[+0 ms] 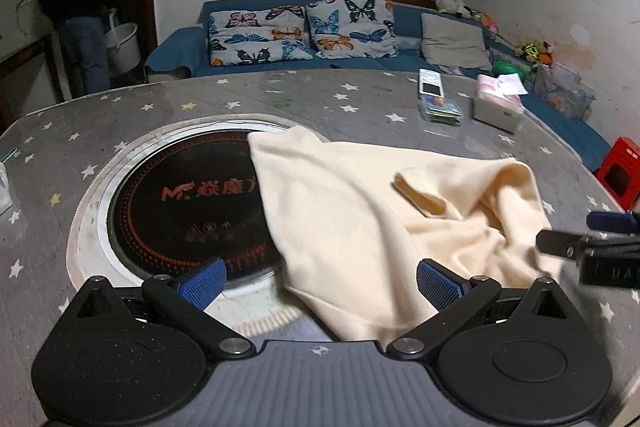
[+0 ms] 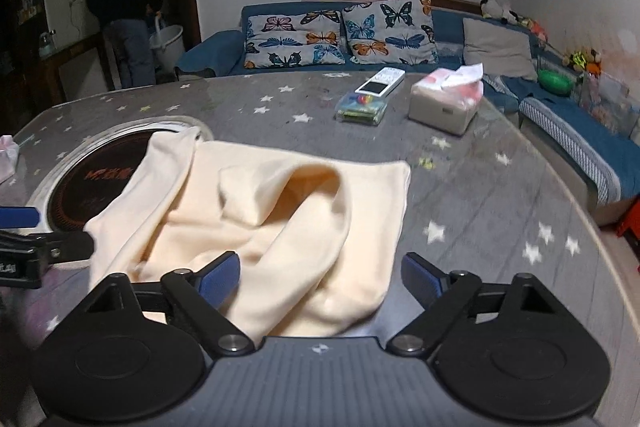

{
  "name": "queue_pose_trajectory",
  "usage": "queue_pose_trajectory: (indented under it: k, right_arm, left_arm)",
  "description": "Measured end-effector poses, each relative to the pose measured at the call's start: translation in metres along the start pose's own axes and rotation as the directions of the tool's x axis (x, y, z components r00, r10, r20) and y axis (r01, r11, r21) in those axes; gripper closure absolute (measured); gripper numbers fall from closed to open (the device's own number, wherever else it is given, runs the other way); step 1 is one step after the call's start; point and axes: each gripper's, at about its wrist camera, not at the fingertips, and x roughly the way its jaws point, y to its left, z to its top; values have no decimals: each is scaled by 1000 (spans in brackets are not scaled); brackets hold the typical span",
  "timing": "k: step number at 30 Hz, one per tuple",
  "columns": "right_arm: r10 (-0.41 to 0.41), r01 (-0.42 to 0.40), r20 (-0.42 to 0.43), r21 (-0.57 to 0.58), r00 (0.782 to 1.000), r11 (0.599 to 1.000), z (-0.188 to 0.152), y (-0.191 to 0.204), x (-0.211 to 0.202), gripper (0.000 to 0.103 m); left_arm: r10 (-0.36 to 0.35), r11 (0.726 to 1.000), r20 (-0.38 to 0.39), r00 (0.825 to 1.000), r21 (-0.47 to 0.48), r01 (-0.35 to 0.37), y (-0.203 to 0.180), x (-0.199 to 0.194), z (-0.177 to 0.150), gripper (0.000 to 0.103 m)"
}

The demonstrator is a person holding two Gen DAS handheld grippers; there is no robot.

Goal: Fold clothes

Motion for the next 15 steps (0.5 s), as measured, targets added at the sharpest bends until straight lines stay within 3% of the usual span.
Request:
queue_pose_trajectory:
  k: [12, 15]
  right_arm:
    - [-25, 16, -52, -159, 998, 987, 39, 6, 67, 39]
    - [-17, 7, -58, -174, 998, 985, 43, 9, 77, 52]
  left_arm:
    - [13, 1000, -3, 1000, -21, -13, 14, 34, 29, 4]
    - [1, 1000, -9, 1000, -25, -1, 14, 49, 41, 9]
